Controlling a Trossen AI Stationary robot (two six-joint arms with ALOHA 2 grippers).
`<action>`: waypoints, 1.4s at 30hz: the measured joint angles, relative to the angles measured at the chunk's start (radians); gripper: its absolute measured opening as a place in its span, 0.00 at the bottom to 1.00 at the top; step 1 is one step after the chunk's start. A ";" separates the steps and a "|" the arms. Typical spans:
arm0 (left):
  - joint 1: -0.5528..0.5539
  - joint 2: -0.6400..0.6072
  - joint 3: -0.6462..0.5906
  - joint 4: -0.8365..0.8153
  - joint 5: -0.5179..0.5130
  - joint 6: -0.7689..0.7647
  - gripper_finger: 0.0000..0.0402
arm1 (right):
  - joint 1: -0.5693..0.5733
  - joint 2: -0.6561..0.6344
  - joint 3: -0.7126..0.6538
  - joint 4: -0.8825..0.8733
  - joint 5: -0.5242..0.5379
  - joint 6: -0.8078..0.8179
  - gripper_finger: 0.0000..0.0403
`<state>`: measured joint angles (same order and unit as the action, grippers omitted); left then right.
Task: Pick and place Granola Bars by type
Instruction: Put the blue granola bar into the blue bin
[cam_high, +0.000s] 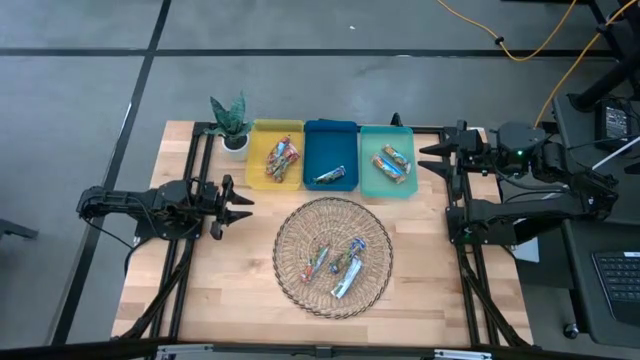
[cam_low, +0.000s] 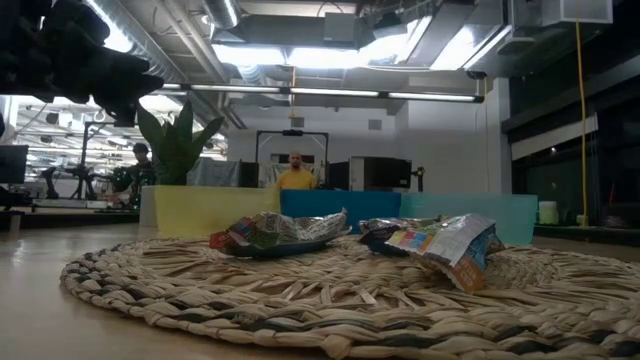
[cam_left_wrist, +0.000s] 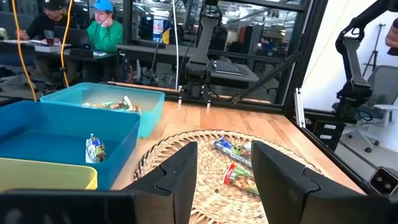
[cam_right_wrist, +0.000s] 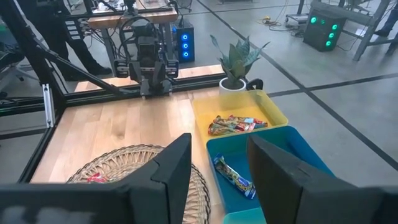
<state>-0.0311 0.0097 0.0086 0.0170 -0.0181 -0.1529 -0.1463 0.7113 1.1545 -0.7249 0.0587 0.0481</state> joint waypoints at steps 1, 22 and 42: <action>0.000 0.000 0.000 0.000 0.000 0.000 0.36 | 0.000 0.000 0.000 0.002 0.000 -0.003 0.39; 0.000 0.000 0.000 0.001 0.000 0.000 0.36 | 0.000 0.005 0.000 0.003 -0.009 -0.008 0.39; 0.000 0.000 0.000 0.001 0.000 0.000 0.36 | 0.000 0.133 0.000 0.015 -0.153 -0.062 0.39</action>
<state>-0.0311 0.0099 0.0086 0.0177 -0.0185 -0.1532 -0.1460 0.8441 1.1549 -0.7100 -0.0948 -0.0136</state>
